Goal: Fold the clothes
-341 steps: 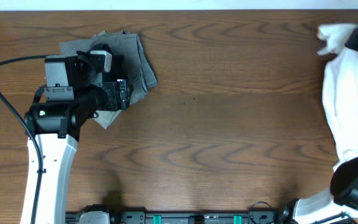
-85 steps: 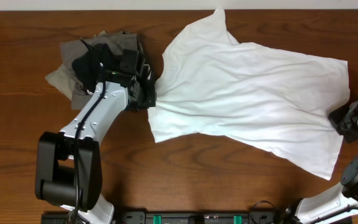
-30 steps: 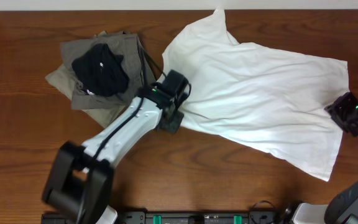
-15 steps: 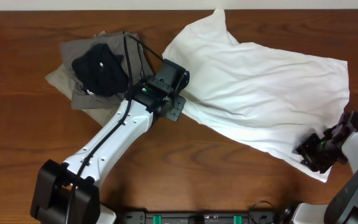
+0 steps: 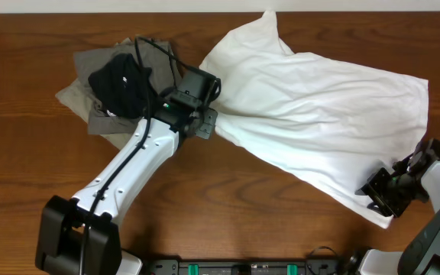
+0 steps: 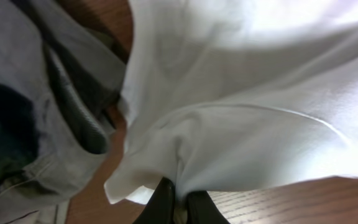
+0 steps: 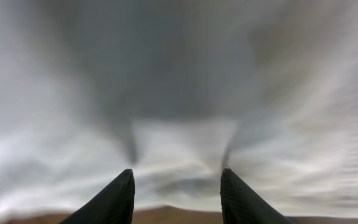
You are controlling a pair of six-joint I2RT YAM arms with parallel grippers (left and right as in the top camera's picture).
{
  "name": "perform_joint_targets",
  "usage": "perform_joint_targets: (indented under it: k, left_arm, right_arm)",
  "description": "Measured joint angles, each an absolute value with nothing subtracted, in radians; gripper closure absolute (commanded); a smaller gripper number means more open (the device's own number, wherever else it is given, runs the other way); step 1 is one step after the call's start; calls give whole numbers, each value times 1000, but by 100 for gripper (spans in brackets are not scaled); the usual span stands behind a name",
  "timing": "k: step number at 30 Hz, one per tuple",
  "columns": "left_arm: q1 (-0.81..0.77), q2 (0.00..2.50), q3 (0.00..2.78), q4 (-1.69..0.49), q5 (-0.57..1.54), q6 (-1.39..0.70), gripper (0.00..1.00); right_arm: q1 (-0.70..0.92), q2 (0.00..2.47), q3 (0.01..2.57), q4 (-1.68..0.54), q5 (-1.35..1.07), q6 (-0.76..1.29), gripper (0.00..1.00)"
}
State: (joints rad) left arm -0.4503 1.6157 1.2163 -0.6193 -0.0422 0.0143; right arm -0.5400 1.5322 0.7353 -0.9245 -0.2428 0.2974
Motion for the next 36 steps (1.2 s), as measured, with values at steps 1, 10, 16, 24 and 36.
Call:
perform_joint_targets:
  k: [1,10,16,24,36]
  left_arm:
    - [-445,1616,1216,-614,-45,10,94]
    - [-440,1616,1216,-585,-52,-2,94]
    - [-440,1616,1216,-582,-53,-3,94]
    - [-440,1616,1216,-582,-52,-3,94]
    - [-440,1616,1216,-630,-52,-3,92]
  right_arm:
    - [-540,1532,740,-935,-245,292,56]
    - [-540,1532,719,-965,-248,273,55]
    - [-540,1514,652,-918,-251,287,59]
    - [-541,1504,640,-899,-209,318,99]
    - [-540,1538,940,-1164,-250,212,99]
